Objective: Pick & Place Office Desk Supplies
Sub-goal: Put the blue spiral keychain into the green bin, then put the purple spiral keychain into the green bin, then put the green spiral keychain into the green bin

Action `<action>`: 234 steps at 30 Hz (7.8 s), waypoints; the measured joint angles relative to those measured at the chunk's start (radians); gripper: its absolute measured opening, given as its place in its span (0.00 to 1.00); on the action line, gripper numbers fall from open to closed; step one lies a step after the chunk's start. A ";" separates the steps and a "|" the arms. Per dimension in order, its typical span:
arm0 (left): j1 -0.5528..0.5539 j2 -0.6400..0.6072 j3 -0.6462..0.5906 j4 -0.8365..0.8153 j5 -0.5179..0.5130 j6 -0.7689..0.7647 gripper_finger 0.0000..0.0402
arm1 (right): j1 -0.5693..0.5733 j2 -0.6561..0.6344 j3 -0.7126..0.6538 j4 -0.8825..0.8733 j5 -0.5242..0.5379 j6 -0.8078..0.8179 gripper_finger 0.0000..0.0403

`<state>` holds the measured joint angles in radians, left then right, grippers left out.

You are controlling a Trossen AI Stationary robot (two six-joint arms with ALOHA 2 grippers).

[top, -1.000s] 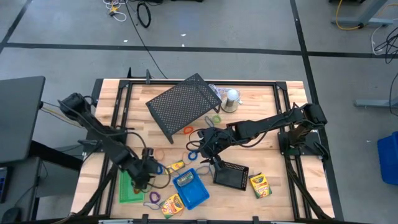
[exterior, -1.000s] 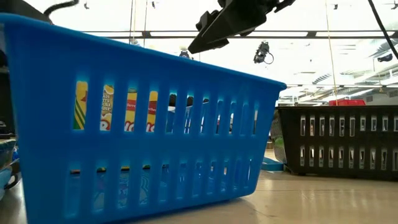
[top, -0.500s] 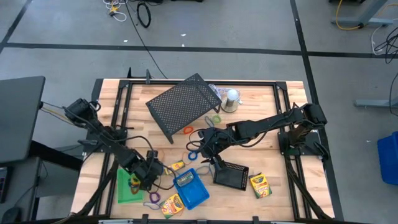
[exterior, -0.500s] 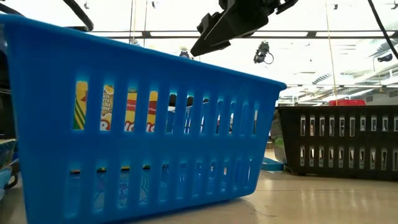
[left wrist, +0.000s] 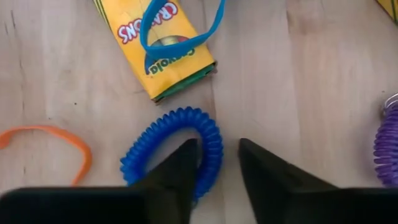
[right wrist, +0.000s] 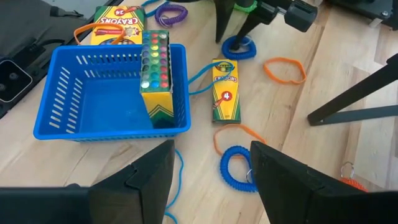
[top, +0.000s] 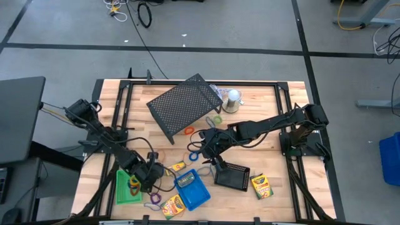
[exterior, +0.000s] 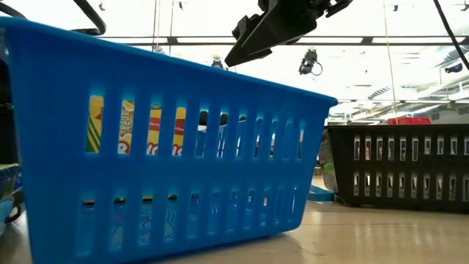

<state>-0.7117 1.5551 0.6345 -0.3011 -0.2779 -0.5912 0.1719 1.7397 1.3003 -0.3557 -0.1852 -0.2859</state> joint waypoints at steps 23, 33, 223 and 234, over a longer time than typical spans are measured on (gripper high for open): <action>-0.132 0.004 0.332 -0.468 -0.169 -0.079 0.05 | 0.000 0.000 0.000 0.003 0.000 0.005 0.54; -0.302 0.002 0.486 -0.711 0.068 -0.361 0.05 | 0.000 0.000 0.000 0.001 -0.001 0.004 0.54; 0.019 -0.195 0.155 0.707 -0.030 0.896 0.52 | 0.082 0.000 0.001 0.125 -0.145 -0.044 0.54; 0.042 -0.632 -0.388 0.934 -0.287 0.795 0.51 | 0.077 0.000 0.001 0.021 -0.057 -0.036 0.54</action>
<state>-0.6702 0.9230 0.2466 0.6332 -0.5652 0.2039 0.2487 1.7397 1.3010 -0.3349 -0.2425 -0.3223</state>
